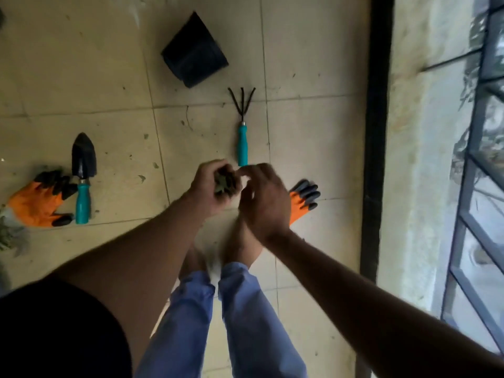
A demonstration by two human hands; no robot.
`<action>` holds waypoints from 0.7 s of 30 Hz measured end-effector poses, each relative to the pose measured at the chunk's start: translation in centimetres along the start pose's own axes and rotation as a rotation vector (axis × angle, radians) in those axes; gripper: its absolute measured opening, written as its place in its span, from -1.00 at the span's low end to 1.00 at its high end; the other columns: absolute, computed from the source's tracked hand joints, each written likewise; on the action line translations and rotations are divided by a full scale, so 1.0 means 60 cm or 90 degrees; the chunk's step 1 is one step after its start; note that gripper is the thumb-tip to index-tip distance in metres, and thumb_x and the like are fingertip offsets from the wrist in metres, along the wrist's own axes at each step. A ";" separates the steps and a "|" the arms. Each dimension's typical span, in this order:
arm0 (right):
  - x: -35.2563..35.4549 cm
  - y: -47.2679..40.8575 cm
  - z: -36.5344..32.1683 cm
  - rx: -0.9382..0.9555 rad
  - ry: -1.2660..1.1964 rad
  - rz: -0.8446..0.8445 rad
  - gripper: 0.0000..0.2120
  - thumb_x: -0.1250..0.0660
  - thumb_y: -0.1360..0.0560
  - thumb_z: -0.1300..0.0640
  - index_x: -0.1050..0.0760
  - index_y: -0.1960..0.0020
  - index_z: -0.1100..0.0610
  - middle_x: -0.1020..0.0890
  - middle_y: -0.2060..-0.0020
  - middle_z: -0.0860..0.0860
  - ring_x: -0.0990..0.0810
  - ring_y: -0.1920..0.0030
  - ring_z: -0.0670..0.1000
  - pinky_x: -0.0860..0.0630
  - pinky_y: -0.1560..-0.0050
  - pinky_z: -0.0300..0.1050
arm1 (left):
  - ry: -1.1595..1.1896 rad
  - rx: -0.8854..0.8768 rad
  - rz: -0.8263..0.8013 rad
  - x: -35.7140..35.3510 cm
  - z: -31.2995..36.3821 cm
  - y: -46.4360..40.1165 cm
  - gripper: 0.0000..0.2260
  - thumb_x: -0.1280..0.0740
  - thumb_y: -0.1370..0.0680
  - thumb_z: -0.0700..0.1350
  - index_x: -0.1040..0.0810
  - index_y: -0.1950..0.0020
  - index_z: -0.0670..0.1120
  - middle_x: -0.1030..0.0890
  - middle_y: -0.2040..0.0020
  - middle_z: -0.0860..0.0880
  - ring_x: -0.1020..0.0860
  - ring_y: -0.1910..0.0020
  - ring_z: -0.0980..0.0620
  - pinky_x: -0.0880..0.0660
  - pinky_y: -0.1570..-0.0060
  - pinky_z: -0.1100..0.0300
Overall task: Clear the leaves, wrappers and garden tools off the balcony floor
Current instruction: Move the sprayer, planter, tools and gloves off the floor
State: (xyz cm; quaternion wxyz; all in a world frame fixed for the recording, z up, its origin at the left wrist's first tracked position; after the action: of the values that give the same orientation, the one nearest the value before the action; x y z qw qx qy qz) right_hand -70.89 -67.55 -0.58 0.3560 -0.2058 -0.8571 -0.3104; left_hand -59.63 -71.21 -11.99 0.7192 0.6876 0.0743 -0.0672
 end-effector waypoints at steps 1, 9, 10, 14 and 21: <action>-0.011 -0.001 0.047 -0.071 0.016 -0.003 -0.63 -0.21 -0.45 0.23 -0.56 -0.21 0.02 -0.58 -0.12 0.07 -0.62 -0.05 0.15 -0.59 0.05 0.09 | 0.003 0.008 -0.004 0.003 0.001 -0.009 -0.73 -0.26 -0.64 -0.11 -0.46 0.27 -0.10 -0.47 0.29 -0.06 -0.50 0.35 0.02 -0.51 0.30 0.21; -0.153 0.044 0.332 -0.272 0.269 -0.234 -0.66 -0.28 -0.55 0.11 -0.38 -0.31 -0.02 -0.56 -0.19 0.25 -0.60 -0.14 0.34 -0.44 0.10 0.07 | -0.102 0.039 -0.004 0.105 -0.039 -0.049 -0.69 -0.21 -0.64 -0.10 -0.41 0.30 -0.10 -0.43 0.34 -0.06 -0.42 0.38 0.00 -0.44 0.40 0.26; -0.160 0.041 0.342 -0.268 0.264 -0.220 -0.71 -0.25 -0.57 0.10 -0.43 -0.28 -0.02 -0.58 -0.18 0.26 -0.60 -0.14 0.35 -0.43 0.11 0.06 | -0.109 0.038 -0.003 0.121 -0.047 -0.048 -0.69 -0.21 -0.64 -0.10 -0.41 0.31 -0.11 -0.43 0.35 -0.06 -0.42 0.39 -0.01 -0.44 0.41 0.26; -0.127 0.046 0.356 -0.275 0.255 -0.147 -0.58 -0.27 -0.48 0.11 -0.48 -0.34 0.01 -0.63 -0.11 0.27 -0.61 -0.09 0.36 -0.57 0.01 0.11 | -0.126 0.047 -0.017 0.160 -0.095 -0.025 -0.65 -0.18 -0.65 -0.11 -0.40 0.34 -0.11 -0.43 0.38 -0.07 -0.44 0.46 -0.04 -0.42 0.47 0.28; 0.063 0.091 0.357 -0.289 0.257 0.015 -0.61 -0.14 -0.66 -0.12 -0.50 -0.39 0.00 -0.71 -0.01 0.20 -0.66 0.02 0.30 -0.54 0.17 -0.07 | -0.072 0.098 -0.032 0.167 -0.164 0.045 -0.68 -0.23 -0.63 -0.10 -0.44 0.32 -0.10 -0.45 0.34 -0.06 -0.44 0.37 0.00 -0.49 0.40 0.24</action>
State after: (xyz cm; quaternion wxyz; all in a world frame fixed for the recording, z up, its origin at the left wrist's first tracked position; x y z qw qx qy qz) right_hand -80.59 -48.57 -7.57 0.4674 -0.2240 -0.6754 -0.5247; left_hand -49.38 -61.19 -11.76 0.6652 0.7339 0.0453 -0.1295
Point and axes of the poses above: each hand's wrist, its own y-axis away from the middle knuckle, its own x-axis out of the back of the hand, z = x × y, the point moved 10 cm from there along -y, towards the middle knuckle
